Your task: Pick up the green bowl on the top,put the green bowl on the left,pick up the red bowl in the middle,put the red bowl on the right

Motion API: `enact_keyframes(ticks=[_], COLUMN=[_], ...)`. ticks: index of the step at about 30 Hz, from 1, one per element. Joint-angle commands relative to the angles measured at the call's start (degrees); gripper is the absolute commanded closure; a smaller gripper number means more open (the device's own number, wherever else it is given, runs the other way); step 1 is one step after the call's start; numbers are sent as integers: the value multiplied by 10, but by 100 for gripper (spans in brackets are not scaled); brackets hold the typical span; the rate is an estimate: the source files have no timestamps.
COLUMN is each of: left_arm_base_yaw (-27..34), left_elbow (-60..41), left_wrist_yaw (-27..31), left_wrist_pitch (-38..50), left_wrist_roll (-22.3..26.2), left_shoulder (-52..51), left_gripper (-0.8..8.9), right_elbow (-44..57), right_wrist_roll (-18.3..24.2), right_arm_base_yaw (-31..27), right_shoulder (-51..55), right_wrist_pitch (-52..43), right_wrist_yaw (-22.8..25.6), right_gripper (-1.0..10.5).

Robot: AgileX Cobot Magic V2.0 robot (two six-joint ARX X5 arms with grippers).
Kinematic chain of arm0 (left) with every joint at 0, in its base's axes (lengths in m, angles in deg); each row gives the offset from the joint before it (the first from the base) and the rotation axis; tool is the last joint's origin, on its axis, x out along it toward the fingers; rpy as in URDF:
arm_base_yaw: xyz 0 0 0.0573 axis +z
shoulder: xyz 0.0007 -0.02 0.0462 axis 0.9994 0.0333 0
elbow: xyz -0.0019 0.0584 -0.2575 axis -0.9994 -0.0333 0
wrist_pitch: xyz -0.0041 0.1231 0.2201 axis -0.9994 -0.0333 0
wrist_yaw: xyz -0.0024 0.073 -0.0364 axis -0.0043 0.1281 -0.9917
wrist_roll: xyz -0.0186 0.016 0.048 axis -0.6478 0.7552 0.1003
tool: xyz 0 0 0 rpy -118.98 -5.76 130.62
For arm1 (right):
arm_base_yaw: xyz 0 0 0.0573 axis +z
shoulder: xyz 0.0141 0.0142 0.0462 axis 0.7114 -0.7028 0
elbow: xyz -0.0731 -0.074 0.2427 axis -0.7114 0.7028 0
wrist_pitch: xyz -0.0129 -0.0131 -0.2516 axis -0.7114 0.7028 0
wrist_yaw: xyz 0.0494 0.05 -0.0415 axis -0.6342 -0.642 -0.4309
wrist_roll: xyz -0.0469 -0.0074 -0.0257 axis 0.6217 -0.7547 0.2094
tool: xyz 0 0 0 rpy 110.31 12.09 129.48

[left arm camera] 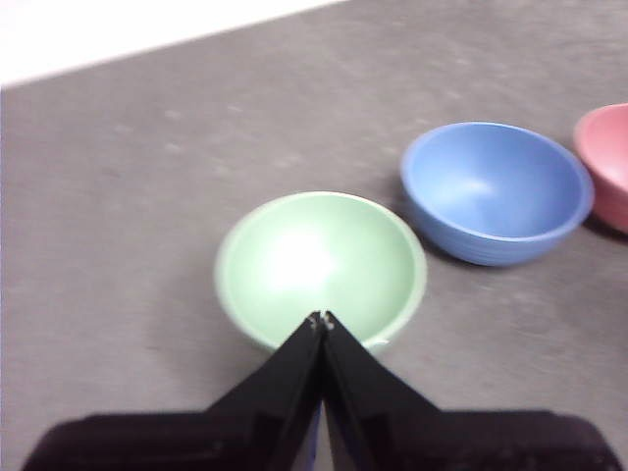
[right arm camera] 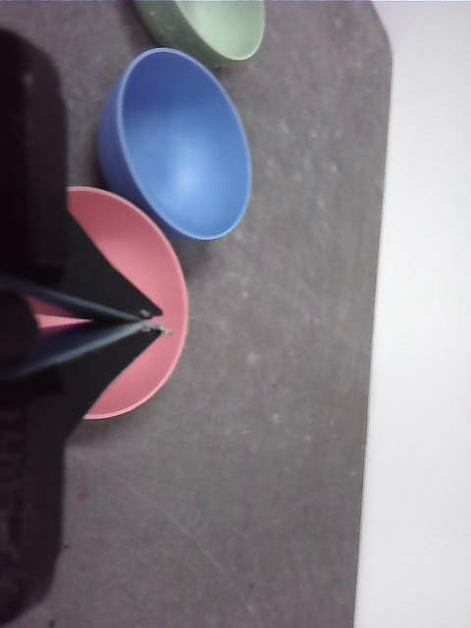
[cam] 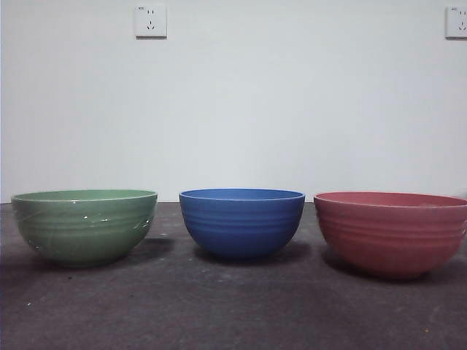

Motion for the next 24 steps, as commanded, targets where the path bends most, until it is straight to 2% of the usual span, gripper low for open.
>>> enact_keyframes(ticks=[1, 5, 8, 11, 17, 24], left_arm_base_yaw=[45, 142, 203, 246, 271, 271], left_elbow=[-11, -71, -143, -213, -318, -379], left_wrist_yaw=[0, -40, -47, -95, -115, -112], left_wrist_pitch=[18, 117, 186, 224, 261, 264], left_wrist_roll=[39, 40, 39, 39, 29, 11], left_shoulder=[-62, -145, -189, -216, -223, -239], left_gripper=[817, 817, 817, 817, 817, 817], right_elbow=[3, 3, 3, 3, 3, 3], right_wrist_roll=[-5, -5, -5, -5, -5, -5], right_arm_base_yaw=[1, 1, 1, 1, 1, 1], right_shoulder=[2, 2, 2, 2, 2, 2], right_wrist_pitch=[9, 26, 35, 39, 49, 51], right_wrist_yaw=[2, 2, 1, 2, 2, 1], right_gripper=[945, 945, 945, 945, 945, 945])
